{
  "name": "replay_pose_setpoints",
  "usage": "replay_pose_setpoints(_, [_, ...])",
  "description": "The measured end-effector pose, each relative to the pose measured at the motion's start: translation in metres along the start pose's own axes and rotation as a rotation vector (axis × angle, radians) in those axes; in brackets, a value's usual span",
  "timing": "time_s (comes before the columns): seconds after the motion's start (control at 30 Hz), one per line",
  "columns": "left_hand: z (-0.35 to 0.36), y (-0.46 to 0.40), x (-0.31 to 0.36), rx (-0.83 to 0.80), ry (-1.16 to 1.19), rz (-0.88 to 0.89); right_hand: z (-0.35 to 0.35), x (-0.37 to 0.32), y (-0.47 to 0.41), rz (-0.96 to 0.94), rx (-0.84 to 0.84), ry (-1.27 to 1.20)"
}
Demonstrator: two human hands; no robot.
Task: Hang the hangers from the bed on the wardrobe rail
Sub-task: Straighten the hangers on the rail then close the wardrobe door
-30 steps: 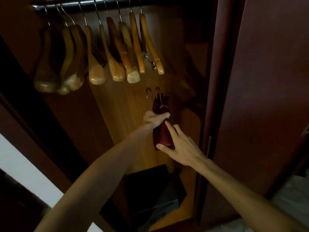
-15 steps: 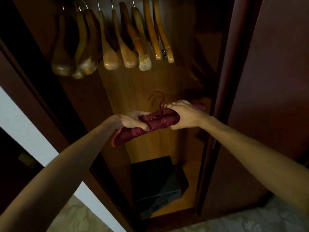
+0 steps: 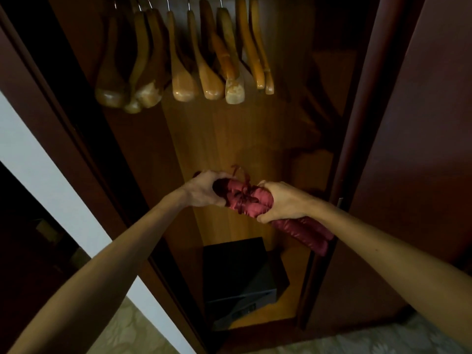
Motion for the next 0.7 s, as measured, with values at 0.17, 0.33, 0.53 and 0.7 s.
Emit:
replay_pose_setpoints(0.17, [-0.01,0.027,0.001,0.521,0.247,-0.206,-0.01,0.018,0.017,0.2,0.155,-0.26])
replay_pose_setpoints(0.33, [0.052,0.021,0.042,0.151,0.838,-0.283,-0.028,0.017,0.035,0.271,0.34,-0.342])
replay_pose_setpoints(0.53, [0.04,-0.003,0.103,0.173,0.951,-0.152,-0.078,0.004,0.064,0.188,0.428,-0.395])
replay_pose_setpoints(0.7, [0.028,-0.024,0.155,0.113,1.034,-0.087,-0.12,0.024,0.088,0.242,0.448,-0.611])
Point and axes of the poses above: each hand's wrist, its own y-axis away from the middle knuckle, its own z-axis out of the palm, x = y × z, the point moved 10 cm from there along -y, towards the middle knuckle, and after that the axes turned 6 degrees about y, right-handed, at the moved point
